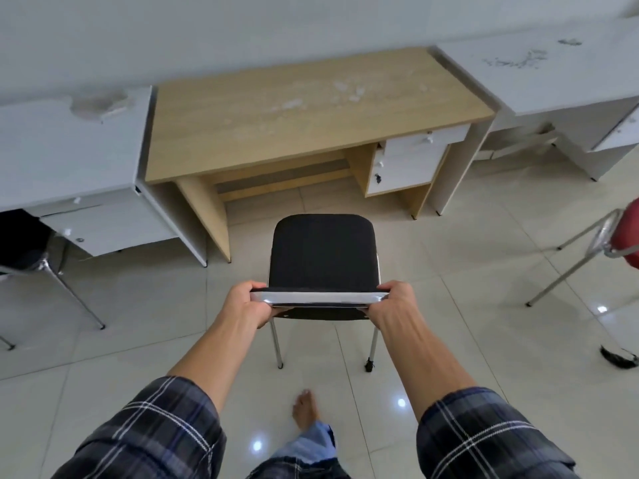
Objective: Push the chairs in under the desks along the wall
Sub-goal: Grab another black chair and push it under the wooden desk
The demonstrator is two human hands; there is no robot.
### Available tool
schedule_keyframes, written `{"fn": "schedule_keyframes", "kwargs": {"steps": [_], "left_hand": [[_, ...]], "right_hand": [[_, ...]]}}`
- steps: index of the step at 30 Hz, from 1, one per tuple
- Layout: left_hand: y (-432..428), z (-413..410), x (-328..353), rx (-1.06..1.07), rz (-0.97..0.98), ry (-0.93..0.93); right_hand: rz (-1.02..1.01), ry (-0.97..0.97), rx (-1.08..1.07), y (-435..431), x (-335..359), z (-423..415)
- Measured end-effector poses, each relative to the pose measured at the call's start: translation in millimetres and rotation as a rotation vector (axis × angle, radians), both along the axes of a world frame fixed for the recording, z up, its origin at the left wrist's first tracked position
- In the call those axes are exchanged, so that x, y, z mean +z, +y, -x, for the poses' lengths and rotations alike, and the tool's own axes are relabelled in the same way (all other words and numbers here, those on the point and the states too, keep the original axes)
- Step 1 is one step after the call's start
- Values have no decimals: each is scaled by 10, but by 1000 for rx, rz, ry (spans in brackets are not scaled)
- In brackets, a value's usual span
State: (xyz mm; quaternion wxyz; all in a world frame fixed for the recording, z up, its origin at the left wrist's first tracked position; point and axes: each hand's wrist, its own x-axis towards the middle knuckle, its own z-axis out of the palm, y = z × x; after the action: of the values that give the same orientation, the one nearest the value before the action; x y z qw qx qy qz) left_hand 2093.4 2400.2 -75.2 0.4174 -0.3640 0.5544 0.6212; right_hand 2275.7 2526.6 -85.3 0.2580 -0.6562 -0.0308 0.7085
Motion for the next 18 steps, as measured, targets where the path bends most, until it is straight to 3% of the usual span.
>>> {"fn": "schedule_keyframes", "kwargs": {"steps": [12,18], "left_hand": [[582,1024,45,26,-25,41],[1081,1447,68,139,-73,-22]], "right_hand": [[13,-12,84,767,-44,1153],[14,-33,173,1381,-69,1683]]}}
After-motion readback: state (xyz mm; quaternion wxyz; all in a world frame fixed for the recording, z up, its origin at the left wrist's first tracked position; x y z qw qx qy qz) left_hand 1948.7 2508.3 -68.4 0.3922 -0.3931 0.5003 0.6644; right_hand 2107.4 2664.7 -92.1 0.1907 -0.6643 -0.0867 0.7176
